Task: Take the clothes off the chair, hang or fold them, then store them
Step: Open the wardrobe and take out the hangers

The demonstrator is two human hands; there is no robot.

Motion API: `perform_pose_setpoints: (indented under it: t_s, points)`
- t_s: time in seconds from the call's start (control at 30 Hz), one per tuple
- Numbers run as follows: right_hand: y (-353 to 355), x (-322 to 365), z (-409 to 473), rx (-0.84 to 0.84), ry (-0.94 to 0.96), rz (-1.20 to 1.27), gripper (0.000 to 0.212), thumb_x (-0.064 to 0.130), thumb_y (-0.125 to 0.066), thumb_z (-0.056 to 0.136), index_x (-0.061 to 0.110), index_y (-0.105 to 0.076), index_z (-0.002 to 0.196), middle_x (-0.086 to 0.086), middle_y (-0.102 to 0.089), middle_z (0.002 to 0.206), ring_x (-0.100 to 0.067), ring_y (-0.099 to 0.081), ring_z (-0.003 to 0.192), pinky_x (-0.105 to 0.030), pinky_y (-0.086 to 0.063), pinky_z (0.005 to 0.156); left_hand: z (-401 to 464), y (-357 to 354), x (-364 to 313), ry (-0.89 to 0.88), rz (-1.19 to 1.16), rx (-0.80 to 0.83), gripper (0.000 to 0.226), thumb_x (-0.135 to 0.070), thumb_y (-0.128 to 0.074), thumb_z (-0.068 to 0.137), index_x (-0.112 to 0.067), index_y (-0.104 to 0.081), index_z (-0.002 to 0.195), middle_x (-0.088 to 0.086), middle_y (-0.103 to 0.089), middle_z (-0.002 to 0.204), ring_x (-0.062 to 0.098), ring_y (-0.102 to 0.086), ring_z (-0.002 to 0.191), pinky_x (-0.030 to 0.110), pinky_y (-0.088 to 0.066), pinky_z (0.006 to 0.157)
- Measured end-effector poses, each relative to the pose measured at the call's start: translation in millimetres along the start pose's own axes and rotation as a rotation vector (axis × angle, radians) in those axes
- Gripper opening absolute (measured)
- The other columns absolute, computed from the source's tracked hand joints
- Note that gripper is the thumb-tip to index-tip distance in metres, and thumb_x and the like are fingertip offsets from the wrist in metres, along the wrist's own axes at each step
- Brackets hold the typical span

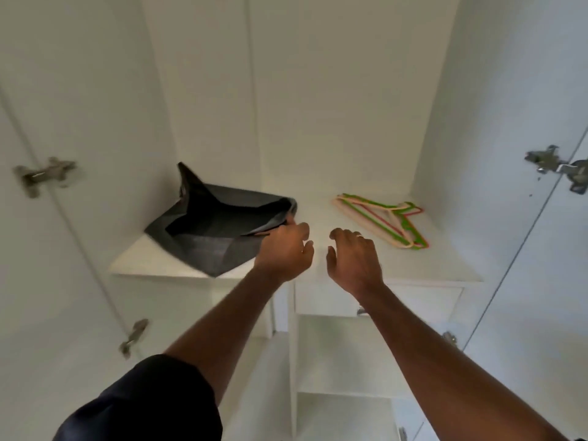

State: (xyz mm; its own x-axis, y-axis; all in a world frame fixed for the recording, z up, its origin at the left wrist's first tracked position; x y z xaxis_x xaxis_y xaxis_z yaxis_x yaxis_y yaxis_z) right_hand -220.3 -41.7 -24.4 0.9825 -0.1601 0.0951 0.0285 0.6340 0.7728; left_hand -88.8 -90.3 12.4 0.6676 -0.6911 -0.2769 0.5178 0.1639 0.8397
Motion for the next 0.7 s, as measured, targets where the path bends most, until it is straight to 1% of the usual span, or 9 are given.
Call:
perform_pose_setpoints:
  t_s: [0.03, 0.07, 0.13, 0.17, 0.23, 0.37, 0.47, 0.57, 0.7]
  points:
    - [-1.3, -28.8, 9.6, -0.011, -0.045, -0.015, 0.024, 0.019, -0.068, 0.082, 0.011, -0.064, 0.104, -0.007, -0.068, 0.087, -0.033, -0.066, 0.078, -0.041, -0.050, 0.066, 18.4, -14.2, -10.7, -0.021, 0.004, 0.011, 0.019, -0.031, -0.052, 0.093, -0.017, -0.060, 0.105, 0.010, -0.066, 0.099, 0.035, -0.063, 0.092, 0.035, -0.042, 0.067]
    - [-3.2, -53.9, 17.0, -0.012, -0.090, -0.030, 0.024, 0.018, -0.069, 0.081, 0.010, -0.064, 0.103, -0.009, -0.067, 0.085, -0.035, -0.066, 0.076, -0.041, -0.050, 0.065, 32.6, -27.4, -18.1, -0.035, 0.010, 0.031, 0.019, -0.032, -0.052, 0.094, -0.017, -0.059, 0.105, 0.011, -0.066, 0.094, 0.036, -0.062, 0.092, 0.036, -0.043, 0.069]
    - [-7.9, -108.0, 32.5, 0.022, -0.202, -0.067, 0.024, 0.018, -0.069, 0.080, 0.008, -0.064, 0.101, -0.014, -0.067, 0.084, -0.039, -0.066, 0.074, -0.043, -0.052, 0.065, 62.8, -54.3, -36.4, -0.067, 0.012, 0.080, 0.020, -0.036, -0.050, 0.095, -0.021, -0.055, 0.108, 0.007, -0.069, 0.093, 0.035, -0.062, 0.095, 0.040, -0.047, 0.077]
    - [-10.8, -134.0, 37.6, 0.050, -0.266, -0.080, 0.025, 0.019, -0.069, 0.081, 0.007, -0.064, 0.102, -0.016, -0.067, 0.087, -0.040, -0.066, 0.077, -0.043, -0.052, 0.067, 76.2, -67.9, -44.4, -0.079, 0.013, 0.109, 0.021, -0.038, -0.049, 0.096, -0.023, -0.054, 0.110, 0.005, -0.070, 0.094, 0.034, -0.062, 0.096, 0.040, -0.047, 0.079]
    - [-17.1, -179.0, 44.2, 0.106, -0.376, -0.082, 0.028, 0.020, -0.066, 0.085, 0.005, -0.063, 0.109, -0.018, -0.066, 0.098, -0.042, -0.065, 0.088, -0.045, -0.052, 0.073, 100.3, -91.0, -55.5, -0.091, 0.004, 0.148, 0.023, -0.039, -0.050, 0.096, -0.023, -0.054, 0.113, 0.004, -0.070, 0.098, 0.033, -0.063, 0.097, 0.039, -0.048, 0.078]
    - [-35.1, -255.8, 54.6, 0.210, -0.564, -0.055, 0.033, 0.027, -0.057, 0.094, 0.006, -0.060, 0.119, -0.017, -0.063, 0.116, -0.040, -0.059, 0.111, -0.045, -0.048, 0.089, 144.5, -131.0, -73.2, -0.095, -0.018, 0.160, 0.025, -0.039, -0.052, 0.098, -0.023, -0.056, 0.118, 0.009, -0.068, 0.103, 0.034, -0.060, 0.104, 0.037, -0.044, 0.081]
    - [-54.5, -289.9, 58.5, 0.316, -0.659, -0.014, 0.039, 0.034, -0.054, 0.097, 0.005, -0.056, 0.123, -0.018, -0.059, 0.125, -0.039, -0.054, 0.121, -0.045, -0.046, 0.097, 167.4, -154.8, -81.9, -0.096, -0.029, 0.196, 0.028, -0.040, -0.052, 0.100, -0.024, -0.054, 0.123, 0.011, -0.064, 0.110, 0.034, -0.058, 0.108, 0.038, -0.044, 0.087]
    - [-78.0, -307.7, 66.1, 0.413, -0.728, 0.040, 0.049, 0.044, -0.052, 0.099, 0.006, -0.051, 0.130, -0.017, -0.055, 0.135, -0.037, -0.049, 0.129, -0.044, -0.045, 0.102, 189.3, -176.4, -85.4, -0.115, -0.033, 0.239, 0.031, -0.042, -0.052, 0.100, -0.025, -0.052, 0.126, 0.011, -0.064, 0.113, 0.034, -0.059, 0.109, 0.039, -0.045, 0.089]
    - [-109.8, -320.2, 81.7, 0.462, -0.802, 0.104, 0.063, 0.055, -0.051, 0.097, 0.008, -0.046, 0.138, -0.015, -0.051, 0.142, -0.036, -0.046, 0.134, -0.044, -0.043, 0.106, 218.3, -198.6, -81.4, -0.128, -0.046, 0.267, 0.031, -0.041, -0.054, 0.100, -0.023, -0.054, 0.125, 0.012, -0.063, 0.116, 0.034, -0.059, 0.110, 0.040, -0.046, 0.088]
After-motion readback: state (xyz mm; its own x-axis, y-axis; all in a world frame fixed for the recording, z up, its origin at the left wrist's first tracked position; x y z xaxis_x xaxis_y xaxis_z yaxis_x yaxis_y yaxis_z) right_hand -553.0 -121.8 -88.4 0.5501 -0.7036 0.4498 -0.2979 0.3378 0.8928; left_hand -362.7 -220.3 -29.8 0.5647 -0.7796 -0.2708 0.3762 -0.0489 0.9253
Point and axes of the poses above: each hand's wrist, its own z-axis towards the middle knuckle, its own y-axis out of the back of the hand, x = y × z, the point moved 9 cm from there along z, towards the middle knuckle
